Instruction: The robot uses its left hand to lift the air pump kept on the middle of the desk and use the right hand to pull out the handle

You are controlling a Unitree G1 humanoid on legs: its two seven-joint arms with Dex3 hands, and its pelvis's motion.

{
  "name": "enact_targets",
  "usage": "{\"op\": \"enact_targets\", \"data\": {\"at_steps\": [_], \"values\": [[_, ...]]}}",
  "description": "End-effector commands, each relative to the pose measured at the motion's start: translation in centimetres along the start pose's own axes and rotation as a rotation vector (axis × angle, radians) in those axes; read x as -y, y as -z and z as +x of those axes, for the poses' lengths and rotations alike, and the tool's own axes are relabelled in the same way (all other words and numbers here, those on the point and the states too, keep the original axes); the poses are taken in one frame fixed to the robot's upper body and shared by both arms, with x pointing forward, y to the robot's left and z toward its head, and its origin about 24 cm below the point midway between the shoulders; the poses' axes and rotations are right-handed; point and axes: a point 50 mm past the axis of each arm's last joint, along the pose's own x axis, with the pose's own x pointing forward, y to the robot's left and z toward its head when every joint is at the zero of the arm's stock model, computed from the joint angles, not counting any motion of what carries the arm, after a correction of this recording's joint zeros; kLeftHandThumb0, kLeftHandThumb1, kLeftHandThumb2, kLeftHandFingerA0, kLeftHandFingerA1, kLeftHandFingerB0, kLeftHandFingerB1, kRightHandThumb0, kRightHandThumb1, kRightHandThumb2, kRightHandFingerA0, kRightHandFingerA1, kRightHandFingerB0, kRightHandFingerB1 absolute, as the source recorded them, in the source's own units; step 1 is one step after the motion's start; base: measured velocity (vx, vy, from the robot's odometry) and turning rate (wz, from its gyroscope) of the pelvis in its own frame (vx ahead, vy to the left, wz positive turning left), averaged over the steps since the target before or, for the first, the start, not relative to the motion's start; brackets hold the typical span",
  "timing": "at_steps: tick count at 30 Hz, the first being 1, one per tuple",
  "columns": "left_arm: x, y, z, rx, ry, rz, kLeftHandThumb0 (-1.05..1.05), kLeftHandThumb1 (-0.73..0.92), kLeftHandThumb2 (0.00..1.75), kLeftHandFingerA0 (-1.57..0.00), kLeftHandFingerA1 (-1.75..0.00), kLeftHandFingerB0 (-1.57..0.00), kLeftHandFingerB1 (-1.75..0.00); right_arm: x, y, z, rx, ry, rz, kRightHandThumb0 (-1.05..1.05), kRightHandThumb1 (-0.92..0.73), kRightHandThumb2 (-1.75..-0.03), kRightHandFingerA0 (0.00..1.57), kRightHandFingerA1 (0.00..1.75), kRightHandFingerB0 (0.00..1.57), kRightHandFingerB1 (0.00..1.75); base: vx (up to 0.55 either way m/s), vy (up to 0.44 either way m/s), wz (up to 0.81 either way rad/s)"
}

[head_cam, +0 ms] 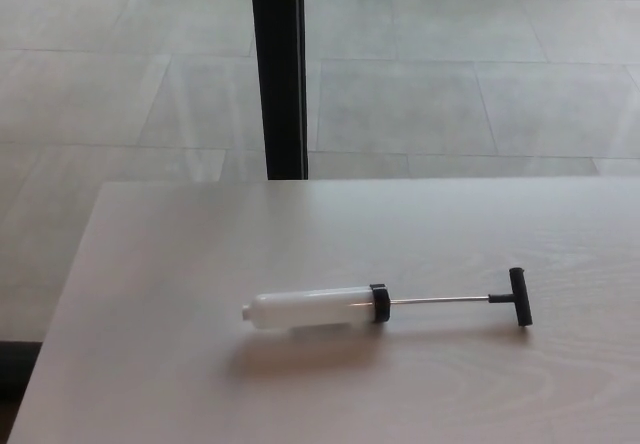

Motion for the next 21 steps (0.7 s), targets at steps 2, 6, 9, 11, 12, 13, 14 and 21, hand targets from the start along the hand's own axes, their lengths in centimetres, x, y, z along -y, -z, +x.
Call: {"op": "enact_targets", "data": {"at_steps": [2, 6, 9, 11, 12, 13, 14, 21], "values": [[0.4, -0.6, 0.1, 0.005, 0.017, -0.036, -0.56, 0.71, 0.63, -0.41, -0.71, -0.37, -0.51, -0.9, -0.3, -0.1, 0.037, -0.041, -0.017, -0.61, -0.82, -0.63, 0.19, 0.5, 0.19, 0.3, 0.0, 0.0, 0.0], [0.6, -0.4, 0.2, -0.036, 0.03, 0.025, -0.6, 0.67, 0.63, -0.47, -0.69, -0.35, -0.48, -2.0, -0.1, -0.1, 0.016, -0.13, -0.106, -0.67, -0.62, -0.94, 0.22, 0.56, 0.08, 0.42, 0.0, 0.0, 0.0], [0.5, -0.5, 0.2, -0.048, 0.024, 0.052, -0.61, 0.54, 0.95, -0.36, -0.68, -0.25, -0.55, -2.3, -0.1, -0.5, 0.033, -0.181, -0.154, -0.66, -0.62, -0.95, 0.19, 0.56, 0.05, 0.42, 0.0, 0.0, 0.0], [0.7, -0.6, 0.2, -0.049, 0.027, 0.066, -0.53, 0.7, 0.6, -0.24, -0.62, -0.26, -0.5, -2.7, 0.2, -0.4, 0.031, -0.183, -0.181, -0.66, -0.62, -0.94, 0.24, 0.58, 0.06, 0.43, 0.0, 0.0, 0.0], [0.8, -0.7, 0.1, -0.049, 0.022, 0.068, -0.53, 0.69, 0.6, -0.26, -0.64, -0.26, -0.51, -2.9, 0.3, -0.4, 0.029, -0.184, -0.175, -0.62, -0.78, -0.62, 0.28, 0.54, 0.16, 0.3, 0.0, 0.0, 0.0], [0.8, -0.7, 0.1, -0.049, 0.02, 0.069, -0.52, 0.7, 0.6, -0.26, -0.6, -0.27, -0.49, -3.0, 0.4, -0.4, 0.024, -0.187, -0.181, -0.65, -0.62, -0.94, 0.23, 0.58, 0.08, 0.43, 0.0, 0.0, 0.0], [0.8, -0.7, 0.1, -0.053, 0.015, 0.069, -0.52, 0.69, 0.6, -0.28, -0.6, -0.24, -0.47, -3.2, 0.5, -0.4, 0.017, -0.191, -0.189, -0.65, -0.62, -0.94, 0.25, 0.59, 0.08, 0.43, 0.0, 0.0, 0.0], [1.1, -0.5, 0.1, -0.043, 0.011, 0.147, -0.54, 0.67, 0.59, -0.41, -0.71, -0.37, -0.56, -4.2, 1.7, -0.6, -0.017, -0.242, -0.377, -0.69, -0.62, -0.96, 0.35, 0.64, 0.11, 0.44, 0.0, 0.0, 0.0]]}}
